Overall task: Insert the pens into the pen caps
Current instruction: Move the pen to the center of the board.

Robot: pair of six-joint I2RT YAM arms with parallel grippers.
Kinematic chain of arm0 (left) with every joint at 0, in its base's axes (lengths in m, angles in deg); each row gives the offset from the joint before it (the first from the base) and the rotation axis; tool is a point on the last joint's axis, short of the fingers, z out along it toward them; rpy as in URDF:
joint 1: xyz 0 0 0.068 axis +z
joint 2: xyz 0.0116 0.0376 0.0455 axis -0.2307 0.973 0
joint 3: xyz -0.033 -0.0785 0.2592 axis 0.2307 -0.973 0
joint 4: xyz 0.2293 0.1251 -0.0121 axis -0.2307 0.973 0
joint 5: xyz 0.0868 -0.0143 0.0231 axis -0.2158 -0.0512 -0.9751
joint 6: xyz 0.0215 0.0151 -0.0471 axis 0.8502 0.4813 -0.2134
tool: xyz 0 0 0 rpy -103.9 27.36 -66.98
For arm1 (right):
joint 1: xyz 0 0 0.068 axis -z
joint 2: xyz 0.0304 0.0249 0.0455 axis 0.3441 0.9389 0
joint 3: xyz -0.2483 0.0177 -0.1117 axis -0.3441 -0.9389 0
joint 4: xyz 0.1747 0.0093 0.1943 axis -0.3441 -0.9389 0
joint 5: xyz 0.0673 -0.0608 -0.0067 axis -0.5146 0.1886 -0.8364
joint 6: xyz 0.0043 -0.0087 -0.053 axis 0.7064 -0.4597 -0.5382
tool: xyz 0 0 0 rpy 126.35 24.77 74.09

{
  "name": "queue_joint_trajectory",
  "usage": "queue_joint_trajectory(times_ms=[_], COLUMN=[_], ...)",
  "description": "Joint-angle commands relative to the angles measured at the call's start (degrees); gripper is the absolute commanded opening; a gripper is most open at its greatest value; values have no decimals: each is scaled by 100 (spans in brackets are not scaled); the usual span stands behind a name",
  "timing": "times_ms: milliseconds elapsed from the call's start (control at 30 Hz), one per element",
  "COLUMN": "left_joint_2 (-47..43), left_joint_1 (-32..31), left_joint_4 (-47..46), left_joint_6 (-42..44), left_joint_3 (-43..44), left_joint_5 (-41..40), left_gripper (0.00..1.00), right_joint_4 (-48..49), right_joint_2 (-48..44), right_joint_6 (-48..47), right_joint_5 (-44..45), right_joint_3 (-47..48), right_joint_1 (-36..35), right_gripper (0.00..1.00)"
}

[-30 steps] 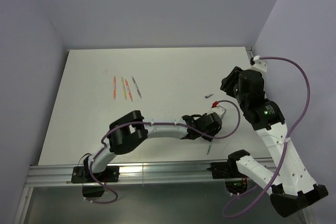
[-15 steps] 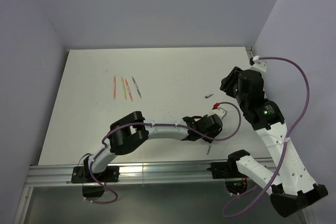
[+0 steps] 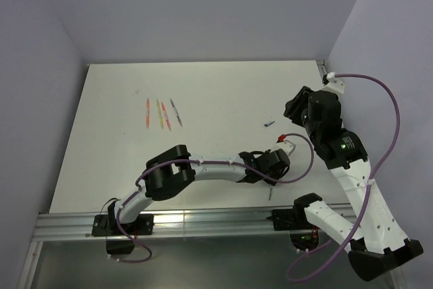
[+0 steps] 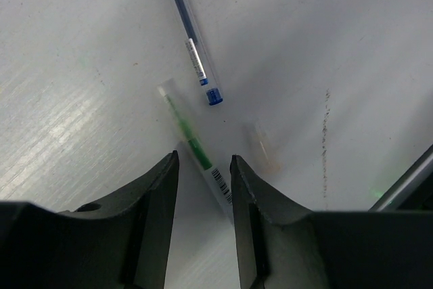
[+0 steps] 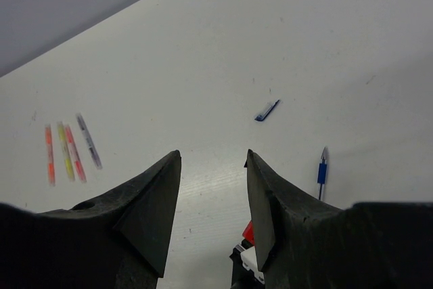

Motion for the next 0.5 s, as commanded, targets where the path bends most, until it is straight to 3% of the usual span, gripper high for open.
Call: queue_joint_trajectory(times_ms=[0,200,467], left_joint_2=[200,271,-18], left_joint_1=[-94,-111,-76], left_joint_4=[258,504,803], left_joint_6=[57,-75,-505], left_joint_3=[310,284,-295], left_joint_5=[-111,-304,-937], left_gripper=[41,38,0], right_joint_4=[227,218,262], right_joint_2=[-160,-204,-169], right_joint_6=[-61,-61,-62], right_joint_5=[26,0,-141], right_joint_3=[-18,-44,-71], right_joint_1=[7,7,7], right_gripper=[52,52,52])
